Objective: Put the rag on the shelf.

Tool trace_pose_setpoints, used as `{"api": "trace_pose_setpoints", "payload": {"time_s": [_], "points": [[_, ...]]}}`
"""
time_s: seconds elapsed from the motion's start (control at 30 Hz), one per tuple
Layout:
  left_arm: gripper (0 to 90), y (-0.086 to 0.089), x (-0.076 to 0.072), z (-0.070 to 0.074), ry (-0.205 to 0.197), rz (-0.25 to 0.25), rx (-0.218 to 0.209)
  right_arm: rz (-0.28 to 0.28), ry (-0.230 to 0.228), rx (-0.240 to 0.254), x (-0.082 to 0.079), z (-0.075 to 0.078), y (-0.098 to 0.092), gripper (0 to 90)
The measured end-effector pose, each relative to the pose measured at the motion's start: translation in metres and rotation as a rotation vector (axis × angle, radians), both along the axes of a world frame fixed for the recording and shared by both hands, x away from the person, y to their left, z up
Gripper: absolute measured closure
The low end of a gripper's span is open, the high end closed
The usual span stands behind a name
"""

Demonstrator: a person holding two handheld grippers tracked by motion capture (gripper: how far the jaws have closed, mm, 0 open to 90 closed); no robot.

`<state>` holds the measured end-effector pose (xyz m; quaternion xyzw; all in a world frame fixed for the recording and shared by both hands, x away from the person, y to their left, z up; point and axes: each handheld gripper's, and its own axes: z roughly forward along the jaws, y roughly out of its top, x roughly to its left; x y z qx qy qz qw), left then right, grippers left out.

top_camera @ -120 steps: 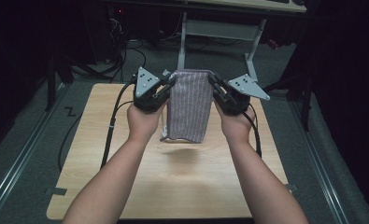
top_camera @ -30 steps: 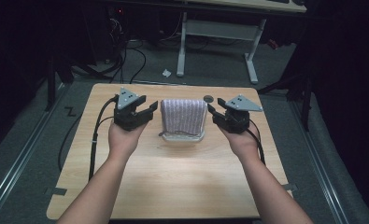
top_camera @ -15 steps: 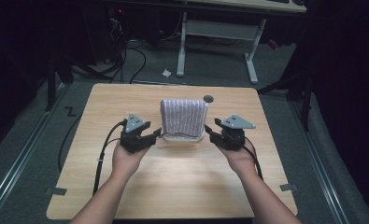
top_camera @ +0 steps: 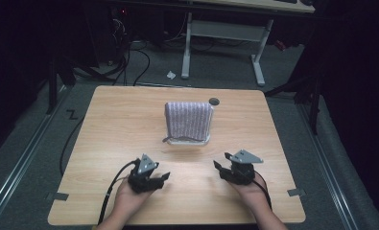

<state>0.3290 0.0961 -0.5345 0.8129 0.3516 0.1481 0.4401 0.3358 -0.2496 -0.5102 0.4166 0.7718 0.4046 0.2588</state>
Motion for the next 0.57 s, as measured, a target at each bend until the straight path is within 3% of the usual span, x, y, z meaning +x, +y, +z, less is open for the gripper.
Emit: {"api": "trace_pose_setpoints", "payload": {"time_s": [0.03, 0.07, 0.1, 0.13, 0.17, 0.2, 0.23, 0.33, 0.57], "points": [[42.4, 0.005, -0.009, -0.003, 0.023, 0.004, -0.031, -0.014, -0.010, -0.001, -0.011, -0.007, -0.006, 43.3], [45.1, 0.009, -0.013, 0.001, 0.077, -0.009, -0.045, -0.027, -0.019, 0.014, -0.023, -0.014, -0.014, 46.1], [40.0, 0.011, -0.015, 0.004, 0.081, -0.019, -0.053, -0.036, 0.012, 0.028, -0.034, -0.020, -0.022, 45.5], [38.7, 0.014, -0.020, 0.005, 0.049, -0.010, -0.064, -0.028, 0.030, 0.030, -0.036, -0.018, -0.025, 42.3], [40.2, 0.015, -0.021, 0.004, 0.032, -0.001, -0.052, -0.036, 0.003, 0.020, -0.041, -0.015, -0.028, 45.1], [40.4, 0.015, -0.020, 0.002, 0.032, 0.003, -0.013, -0.046, -0.017, 0.014, -0.044, -0.014, -0.029, 45.8], [39.7, 0.013, -0.017, 0.001, 0.044, 0.005, 0.009, -0.053, -0.016, 0.023, -0.044, -0.013, -0.031, 45.1], [39.0, 0.011, -0.012, 0.000, 0.052, -0.002, -0.007, -0.062, -0.007, 0.043, -0.038, -0.013, -0.028, 44.6], [37.9, 0.012, -0.007, -0.004, 0.061, 0.013, 0.006, -0.038, 0.012, 0.011, -0.037, -0.020, -0.024, 44.8]]}}
